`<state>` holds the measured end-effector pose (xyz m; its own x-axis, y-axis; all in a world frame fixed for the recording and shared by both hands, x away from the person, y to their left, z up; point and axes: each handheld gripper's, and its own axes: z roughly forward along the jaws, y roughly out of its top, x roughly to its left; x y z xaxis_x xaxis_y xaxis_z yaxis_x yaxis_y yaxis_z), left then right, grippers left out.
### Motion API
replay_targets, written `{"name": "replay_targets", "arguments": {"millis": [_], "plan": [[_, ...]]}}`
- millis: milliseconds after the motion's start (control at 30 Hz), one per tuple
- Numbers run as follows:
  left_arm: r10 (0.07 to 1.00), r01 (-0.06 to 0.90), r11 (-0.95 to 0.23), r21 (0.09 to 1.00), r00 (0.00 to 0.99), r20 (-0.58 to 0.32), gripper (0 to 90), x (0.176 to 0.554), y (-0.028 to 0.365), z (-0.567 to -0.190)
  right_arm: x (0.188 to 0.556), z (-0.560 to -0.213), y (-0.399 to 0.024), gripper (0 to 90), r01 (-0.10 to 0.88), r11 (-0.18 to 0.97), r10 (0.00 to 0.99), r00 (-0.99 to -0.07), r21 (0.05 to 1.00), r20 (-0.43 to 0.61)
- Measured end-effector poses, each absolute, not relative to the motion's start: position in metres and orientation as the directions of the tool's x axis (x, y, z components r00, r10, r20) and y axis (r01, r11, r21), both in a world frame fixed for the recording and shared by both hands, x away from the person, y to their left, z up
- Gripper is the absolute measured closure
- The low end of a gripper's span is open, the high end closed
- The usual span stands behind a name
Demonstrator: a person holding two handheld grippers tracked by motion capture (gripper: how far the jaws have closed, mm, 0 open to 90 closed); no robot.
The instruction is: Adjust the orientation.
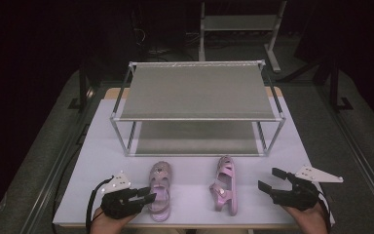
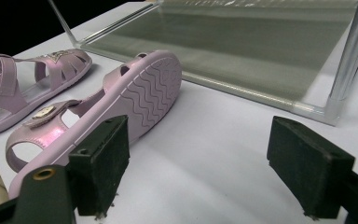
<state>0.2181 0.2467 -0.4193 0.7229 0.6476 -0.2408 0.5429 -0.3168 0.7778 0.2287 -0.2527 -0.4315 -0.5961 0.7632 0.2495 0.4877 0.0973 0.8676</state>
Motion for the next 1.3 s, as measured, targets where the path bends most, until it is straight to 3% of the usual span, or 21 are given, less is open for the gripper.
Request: {"name": "replay_targets", "arguments": {"millis": [433,633,933,1300], "plan": [[0.663,0.557,-0.286,0.779,0.702,-0.259,75.1,0.218,0.249,-0.420,0.229,-0.431,-0.251,20.6,0.486,0.106,0.759,-0.603,0.868,0.245],[0.688,0.506,-0.301,0.808,0.702,-0.184,78.7,0.216,0.250,-0.417,0.229,-0.431,-0.251,20.6,0.485,0.108,0.757,-0.606,0.868,0.244],[0.700,0.502,-0.261,0.825,0.686,-0.197,82.4,0.216,0.255,-0.417,0.228,-0.431,-0.250,20.6,0.479,0.115,0.757,-0.609,0.870,0.236],[0.685,0.533,-0.082,0.842,0.644,-0.341,83.9,0.217,0.265,-0.412,0.229,-0.431,-0.250,20.6,0.481,0.111,0.763,-0.602,0.869,0.236]]}}
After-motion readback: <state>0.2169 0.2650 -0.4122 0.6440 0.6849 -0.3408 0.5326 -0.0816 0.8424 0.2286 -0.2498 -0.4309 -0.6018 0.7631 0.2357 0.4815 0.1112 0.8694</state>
